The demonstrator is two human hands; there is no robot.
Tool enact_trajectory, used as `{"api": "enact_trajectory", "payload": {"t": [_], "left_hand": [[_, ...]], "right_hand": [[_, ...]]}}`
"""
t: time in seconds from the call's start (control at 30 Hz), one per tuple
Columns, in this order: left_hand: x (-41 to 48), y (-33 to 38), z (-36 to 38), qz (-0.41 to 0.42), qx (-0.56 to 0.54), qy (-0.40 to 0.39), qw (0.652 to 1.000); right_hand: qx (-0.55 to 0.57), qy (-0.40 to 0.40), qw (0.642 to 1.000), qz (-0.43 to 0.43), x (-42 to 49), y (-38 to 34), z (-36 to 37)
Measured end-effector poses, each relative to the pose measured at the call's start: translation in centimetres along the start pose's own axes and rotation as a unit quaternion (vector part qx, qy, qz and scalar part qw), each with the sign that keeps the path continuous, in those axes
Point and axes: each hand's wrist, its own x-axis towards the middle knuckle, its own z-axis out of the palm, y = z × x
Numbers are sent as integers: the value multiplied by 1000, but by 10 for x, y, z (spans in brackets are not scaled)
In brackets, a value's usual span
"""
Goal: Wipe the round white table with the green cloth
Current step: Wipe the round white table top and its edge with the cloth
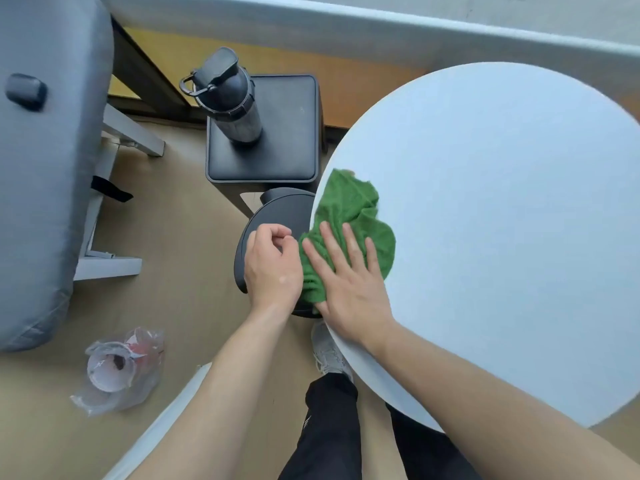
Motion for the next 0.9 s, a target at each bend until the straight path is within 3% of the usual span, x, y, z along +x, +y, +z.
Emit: {"api": "enact_trajectory", "payload": {"t": [0.17,0.27,0.4,0.6,0.73,0.9], "left_hand": [[9,22,23,19,24,-6,1000],[16,44,42,59,16,32,998],[22,76,69,133,38,56,989],[5,119,132,148,68,-29,986],[-22,145,177,181,82,-89,976],[-62,168,224,218,96,-159,958]], "right_hand": [[-22,-48,987,-155,-6,20,7],[-24,-36,985,-164,39,55,-10],[-45,1,995,-88,113,116,-47],[-5,29,996,87,156,246,-99],[21,58,974,218,118,338,-115],[28,87,925,368,7,409,-104]]}}
